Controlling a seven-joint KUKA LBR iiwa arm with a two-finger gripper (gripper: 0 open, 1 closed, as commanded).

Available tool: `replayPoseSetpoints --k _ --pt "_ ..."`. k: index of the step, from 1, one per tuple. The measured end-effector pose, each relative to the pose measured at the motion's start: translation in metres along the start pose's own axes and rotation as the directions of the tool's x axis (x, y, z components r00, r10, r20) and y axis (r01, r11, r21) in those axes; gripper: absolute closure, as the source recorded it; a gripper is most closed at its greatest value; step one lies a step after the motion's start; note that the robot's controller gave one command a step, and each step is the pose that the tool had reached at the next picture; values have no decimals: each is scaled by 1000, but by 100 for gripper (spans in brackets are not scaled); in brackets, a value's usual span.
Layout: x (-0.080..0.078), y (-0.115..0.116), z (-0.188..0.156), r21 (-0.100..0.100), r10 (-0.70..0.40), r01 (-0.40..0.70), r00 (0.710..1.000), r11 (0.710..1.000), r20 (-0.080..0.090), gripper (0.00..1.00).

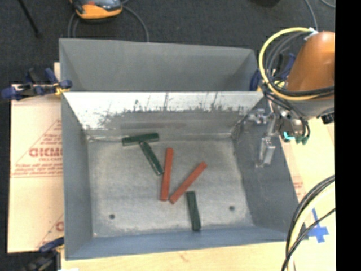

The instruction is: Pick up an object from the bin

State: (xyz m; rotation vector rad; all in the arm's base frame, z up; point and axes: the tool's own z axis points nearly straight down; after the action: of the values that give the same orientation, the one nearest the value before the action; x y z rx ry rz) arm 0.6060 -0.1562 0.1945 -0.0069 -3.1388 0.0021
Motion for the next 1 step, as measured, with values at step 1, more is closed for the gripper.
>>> replayPoseSetpoints --k 1 --pt "-2 1 -5 2 -3 3 1000 1000 8 0"
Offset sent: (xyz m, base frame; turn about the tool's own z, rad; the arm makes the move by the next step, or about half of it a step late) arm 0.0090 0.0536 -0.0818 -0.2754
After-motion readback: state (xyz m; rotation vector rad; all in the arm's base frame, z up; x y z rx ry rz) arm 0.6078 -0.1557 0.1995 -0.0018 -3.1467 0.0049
